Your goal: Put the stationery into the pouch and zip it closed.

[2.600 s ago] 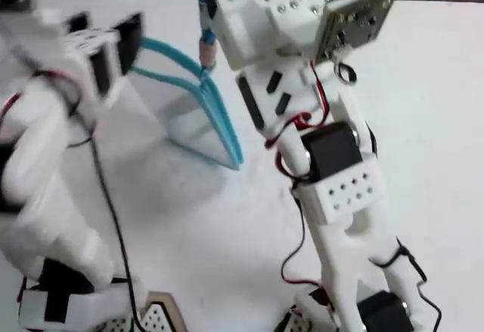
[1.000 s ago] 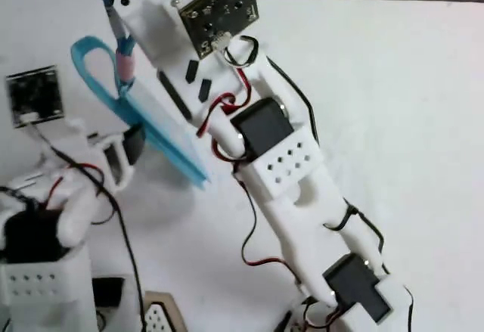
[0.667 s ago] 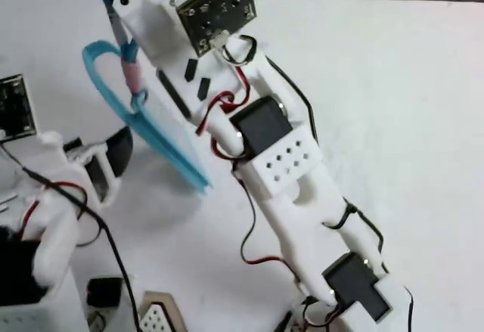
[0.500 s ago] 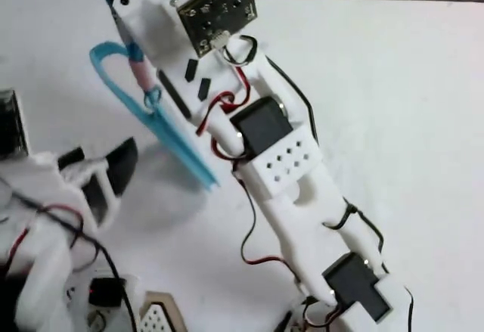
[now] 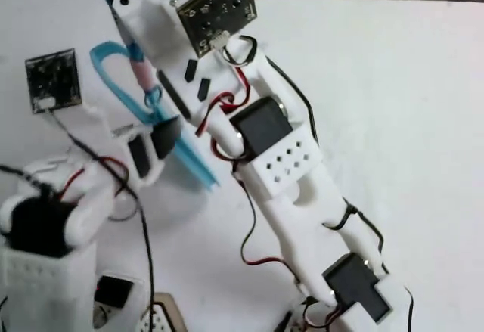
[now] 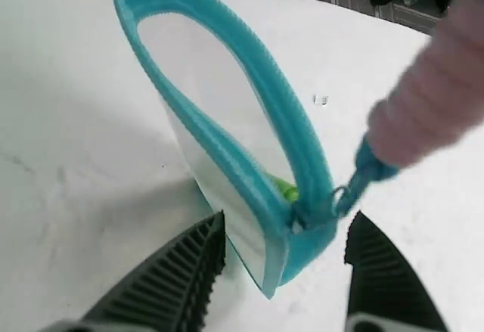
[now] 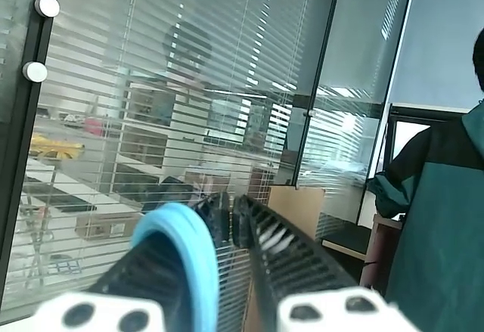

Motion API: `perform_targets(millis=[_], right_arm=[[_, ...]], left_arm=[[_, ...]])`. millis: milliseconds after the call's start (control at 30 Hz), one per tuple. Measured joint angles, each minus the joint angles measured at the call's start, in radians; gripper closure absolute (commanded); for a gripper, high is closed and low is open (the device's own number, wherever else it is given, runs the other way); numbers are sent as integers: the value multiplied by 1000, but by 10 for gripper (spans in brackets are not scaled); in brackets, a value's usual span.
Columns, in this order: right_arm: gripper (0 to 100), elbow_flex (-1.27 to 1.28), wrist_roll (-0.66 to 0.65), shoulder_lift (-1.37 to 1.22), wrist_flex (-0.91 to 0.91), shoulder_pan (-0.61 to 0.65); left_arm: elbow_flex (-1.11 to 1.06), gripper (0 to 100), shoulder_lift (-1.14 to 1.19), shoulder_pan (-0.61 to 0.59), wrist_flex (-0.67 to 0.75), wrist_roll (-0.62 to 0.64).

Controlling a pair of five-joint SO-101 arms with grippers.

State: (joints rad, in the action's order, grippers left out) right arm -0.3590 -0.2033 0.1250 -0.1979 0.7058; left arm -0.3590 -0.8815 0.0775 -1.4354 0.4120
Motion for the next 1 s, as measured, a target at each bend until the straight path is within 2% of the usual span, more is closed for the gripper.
perform_targets(millis=[167, 300, 467, 533, 833, 1000], right_arm=[[982, 0, 0, 0, 0, 0], [982, 0, 0, 0, 0, -11], [982, 0, 31, -2, 0, -57], [982, 0, 74, -3, 0, -77], [982, -3, 110, -127, 5, -216], [982, -103, 114, -250, 11, -304]], left_arm=[[-38, 744, 64, 0, 61, 25], [-44, 836, 75, -72, 68, 18], [-44, 966, 75, -107, 68, -135], [-44, 976, 75, -107, 68, -203], [123, 976, 77, -107, -127, -364], [232, 976, 77, -107, -245, -465]])
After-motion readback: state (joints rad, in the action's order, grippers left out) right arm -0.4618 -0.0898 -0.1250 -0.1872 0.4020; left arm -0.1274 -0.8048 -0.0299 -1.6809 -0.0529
